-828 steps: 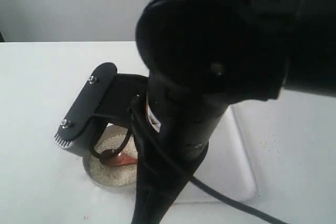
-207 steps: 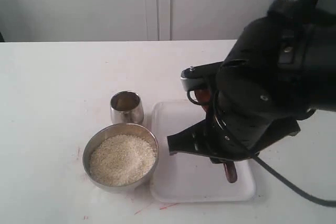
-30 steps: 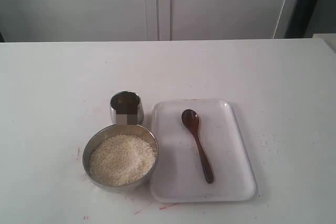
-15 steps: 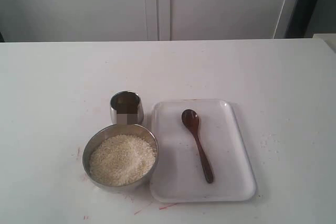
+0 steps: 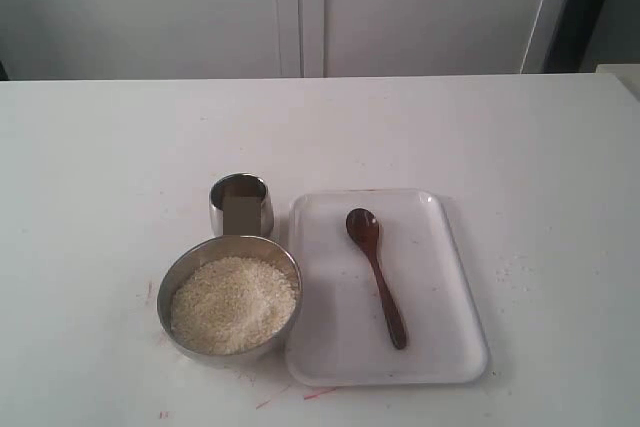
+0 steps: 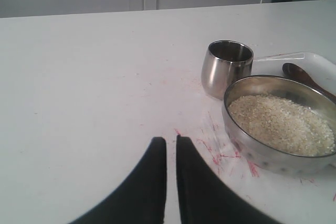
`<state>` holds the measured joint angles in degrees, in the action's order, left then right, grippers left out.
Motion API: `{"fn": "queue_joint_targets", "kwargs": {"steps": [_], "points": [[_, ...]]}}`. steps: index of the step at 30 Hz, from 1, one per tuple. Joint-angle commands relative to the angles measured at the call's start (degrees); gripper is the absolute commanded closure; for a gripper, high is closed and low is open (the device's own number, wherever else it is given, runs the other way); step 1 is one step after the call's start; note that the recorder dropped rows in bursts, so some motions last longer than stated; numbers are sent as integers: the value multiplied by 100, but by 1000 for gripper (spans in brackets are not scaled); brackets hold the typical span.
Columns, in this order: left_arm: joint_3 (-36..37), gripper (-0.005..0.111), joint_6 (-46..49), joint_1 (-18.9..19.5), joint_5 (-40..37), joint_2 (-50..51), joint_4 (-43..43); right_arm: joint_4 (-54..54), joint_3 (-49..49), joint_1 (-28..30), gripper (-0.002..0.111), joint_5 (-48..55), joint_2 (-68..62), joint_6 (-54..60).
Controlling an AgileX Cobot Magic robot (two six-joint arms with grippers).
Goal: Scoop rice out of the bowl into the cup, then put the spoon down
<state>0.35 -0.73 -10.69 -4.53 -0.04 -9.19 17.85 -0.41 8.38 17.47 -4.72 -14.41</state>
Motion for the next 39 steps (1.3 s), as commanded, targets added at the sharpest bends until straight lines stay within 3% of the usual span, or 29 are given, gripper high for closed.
{"fn": "queue_joint_targets", "kwargs": {"steps": [1,39], "points": [[-35,92,-33,-6,16,4,-59,-8,41,32,108,4,22,40],[-35,92,-33,-6,16,4,-59,-24,41,32,108,343,472,-21]]}}
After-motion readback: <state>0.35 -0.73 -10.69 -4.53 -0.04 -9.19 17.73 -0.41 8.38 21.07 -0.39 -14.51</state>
